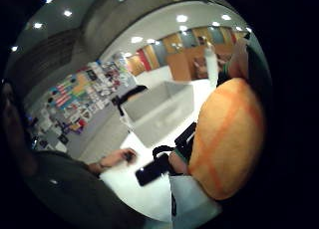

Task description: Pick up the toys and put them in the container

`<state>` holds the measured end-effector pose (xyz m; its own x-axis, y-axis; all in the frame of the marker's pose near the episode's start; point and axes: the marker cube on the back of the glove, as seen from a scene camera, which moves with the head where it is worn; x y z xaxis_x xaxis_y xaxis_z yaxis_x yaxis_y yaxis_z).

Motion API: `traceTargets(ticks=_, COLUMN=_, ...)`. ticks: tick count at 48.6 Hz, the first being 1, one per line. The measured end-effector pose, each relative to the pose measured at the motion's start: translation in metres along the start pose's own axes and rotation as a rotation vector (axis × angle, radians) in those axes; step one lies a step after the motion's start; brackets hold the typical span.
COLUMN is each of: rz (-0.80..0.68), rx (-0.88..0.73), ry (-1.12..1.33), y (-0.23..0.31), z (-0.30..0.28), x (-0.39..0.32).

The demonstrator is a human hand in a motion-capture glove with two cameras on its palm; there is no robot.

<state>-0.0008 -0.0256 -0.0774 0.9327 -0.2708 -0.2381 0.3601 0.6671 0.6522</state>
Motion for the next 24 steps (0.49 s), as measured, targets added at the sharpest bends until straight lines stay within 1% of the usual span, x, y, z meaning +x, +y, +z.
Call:
traceTargets(ticks=3, rz=-0.177, rx=0.067, ry=-0.124, y=-0.051, z=-0.009, x=-0.021)
traceTargets(ticks=5, rz=-0.195, rx=0.089, ry=-0.142, y=-0.085, z=-0.006, x=-0.024)
traceTargets(ticks=9, rz=-0.046, rx=0.075, ry=-0.056, y=-0.145, z=0.02, x=0.004)
traceTargets(ticks=13, rz=-0.077, rx=0.016, ry=0.063, y=-0.186, z=0.058, x=0.037)
traceTargets(ticks=14, rz=-0.054, rx=0.004, ry=0.061, y=-0.195, z=0.066, x=0.039)
traceTargets(ticks=16, rz=0.048, rx=-0.018, ry=0.038, y=-0.212, z=0.081, x=0.045)
traceTargets(ticks=18, rz=0.13, rx=-0.038, ry=0.017, y=-0.227, z=0.097, x=0.056)
traceTargets(ticks=23, rz=0.225, rx=-0.112, ry=0.0, y=-0.247, z=0.132, x=0.078)
traceTargets(ticks=24, rz=0.22, rx=-0.134, ry=0.005, y=-0.249, z=0.14, x=0.083)
